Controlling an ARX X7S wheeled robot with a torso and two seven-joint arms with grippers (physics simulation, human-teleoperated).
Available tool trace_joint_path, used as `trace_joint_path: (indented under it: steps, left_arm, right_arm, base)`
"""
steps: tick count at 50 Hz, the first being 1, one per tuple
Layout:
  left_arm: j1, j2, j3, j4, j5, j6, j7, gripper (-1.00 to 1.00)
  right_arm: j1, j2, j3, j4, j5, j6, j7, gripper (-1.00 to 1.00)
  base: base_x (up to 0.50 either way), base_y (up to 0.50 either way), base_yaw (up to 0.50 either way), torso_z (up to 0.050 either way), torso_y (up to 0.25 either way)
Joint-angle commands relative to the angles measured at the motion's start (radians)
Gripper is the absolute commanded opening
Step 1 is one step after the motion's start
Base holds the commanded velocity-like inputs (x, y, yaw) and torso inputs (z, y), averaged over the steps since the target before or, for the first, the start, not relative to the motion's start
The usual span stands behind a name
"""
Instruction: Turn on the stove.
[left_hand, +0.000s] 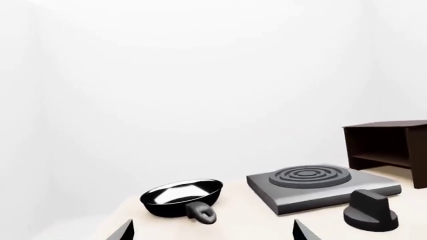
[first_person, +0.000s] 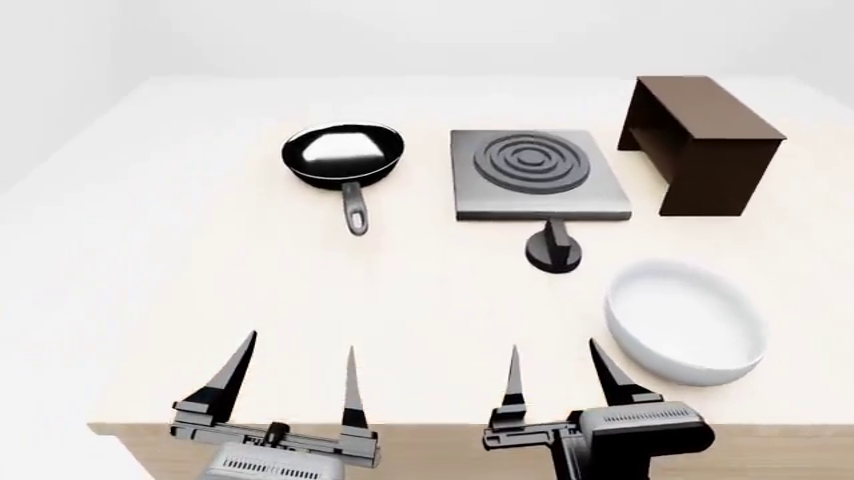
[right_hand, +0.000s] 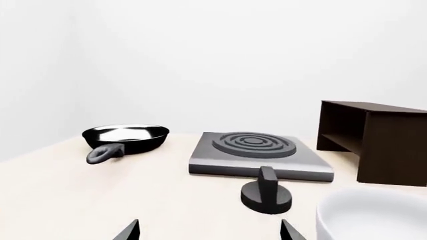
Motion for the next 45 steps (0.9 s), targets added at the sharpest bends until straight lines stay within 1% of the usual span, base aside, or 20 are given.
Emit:
trace_joint_path:
  steps: [1, 8, 36, 45]
  left_arm:
    - [0.000, -0.005, 0.006, 0.007, 0.000, -0.005, -0.008, 1.00]
    - [-0.004, -0.008, 0.013, 0.008, 0.005, -0.014, -0.009, 1.00]
    - [-0.002, -0.022, 0.025, 0.023, -0.001, -0.022, -0.025, 1.00]
    - [-0.005, -0.025, 0.029, 0.020, -0.003, -0.020, -0.029, 1.00]
  right_arm:
    - [0.000, 0.005, -0.007, -0.002, 0.012, -0.002, 0.003, 1.00]
    - [0.006, 0.007, -0.022, 0.027, 0.007, -0.024, -0.002, 1.00]
    - [0.006, 0.022, -0.038, 0.012, 0.018, -0.007, 0.022, 1.00]
    - [0.012, 0.022, -0.039, -0.006, 0.018, 0.025, 0.045, 1.00]
  base:
    - [0.39, 0.14, 0.00, 0.000, 0.000]
    - [0.38, 0.04, 0.00, 0.000, 0.000]
    - [0.37, 0.02, 0.00, 0.000, 0.000]
    - [0.16, 0.00, 0.00, 0.000, 0.000]
